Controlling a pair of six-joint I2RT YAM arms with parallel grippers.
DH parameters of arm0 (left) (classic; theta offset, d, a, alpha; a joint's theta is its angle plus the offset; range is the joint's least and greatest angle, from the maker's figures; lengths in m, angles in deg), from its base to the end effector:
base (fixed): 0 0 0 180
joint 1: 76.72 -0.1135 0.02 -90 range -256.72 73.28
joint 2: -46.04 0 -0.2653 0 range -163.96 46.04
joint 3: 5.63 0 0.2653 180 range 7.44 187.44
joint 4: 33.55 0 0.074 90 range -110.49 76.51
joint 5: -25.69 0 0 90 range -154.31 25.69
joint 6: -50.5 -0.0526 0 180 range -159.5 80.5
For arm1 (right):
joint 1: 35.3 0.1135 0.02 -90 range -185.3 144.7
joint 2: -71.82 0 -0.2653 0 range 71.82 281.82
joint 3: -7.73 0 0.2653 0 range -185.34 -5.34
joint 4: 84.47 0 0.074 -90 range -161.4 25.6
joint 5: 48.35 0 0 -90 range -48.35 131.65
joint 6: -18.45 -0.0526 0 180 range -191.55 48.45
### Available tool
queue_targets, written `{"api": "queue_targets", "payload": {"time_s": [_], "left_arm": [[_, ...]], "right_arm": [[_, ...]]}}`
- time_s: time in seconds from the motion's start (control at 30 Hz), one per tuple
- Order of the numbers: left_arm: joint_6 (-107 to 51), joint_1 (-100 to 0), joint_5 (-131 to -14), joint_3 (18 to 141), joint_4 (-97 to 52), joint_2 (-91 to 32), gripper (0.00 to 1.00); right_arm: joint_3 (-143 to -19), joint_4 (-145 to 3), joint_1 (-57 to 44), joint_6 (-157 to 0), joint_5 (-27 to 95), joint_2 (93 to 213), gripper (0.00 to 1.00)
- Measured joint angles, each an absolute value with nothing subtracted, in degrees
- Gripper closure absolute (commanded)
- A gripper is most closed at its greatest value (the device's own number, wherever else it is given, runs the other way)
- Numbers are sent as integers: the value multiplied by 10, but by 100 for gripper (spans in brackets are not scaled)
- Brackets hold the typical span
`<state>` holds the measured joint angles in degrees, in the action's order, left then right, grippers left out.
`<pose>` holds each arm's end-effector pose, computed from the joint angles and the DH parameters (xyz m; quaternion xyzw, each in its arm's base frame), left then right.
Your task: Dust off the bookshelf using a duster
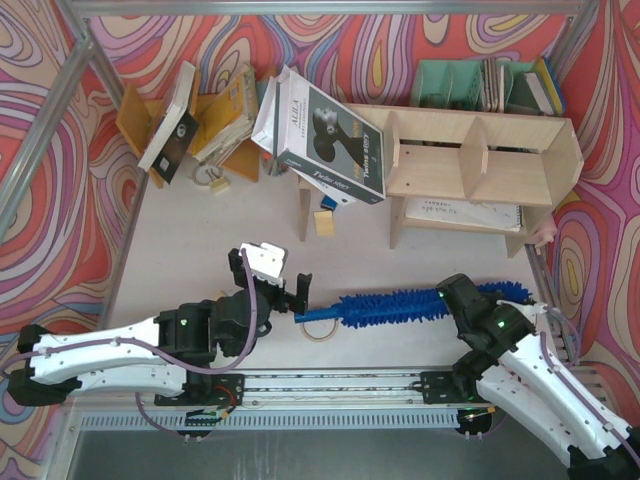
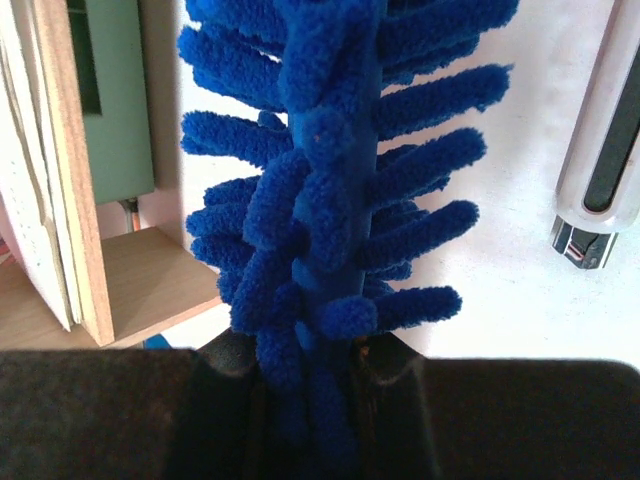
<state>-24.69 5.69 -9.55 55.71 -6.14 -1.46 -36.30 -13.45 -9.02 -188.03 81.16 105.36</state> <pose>0.0690 -0.1924 0.3481 0.1517 0.7380 -0.1732 0.6343 0.1189 0.0214 0.2086 0.7054 0.5816 0.1225 0.3862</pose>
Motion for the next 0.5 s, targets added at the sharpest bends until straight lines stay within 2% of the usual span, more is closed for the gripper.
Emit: {"api": "queue_targets", "payload": {"time_s": [0.5], "left_arm": [[-249, 55, -83, 533, -72, -5, 2]], "right_arm": [[-318, -196, -90, -1899, 794, 1103, 100]]}}
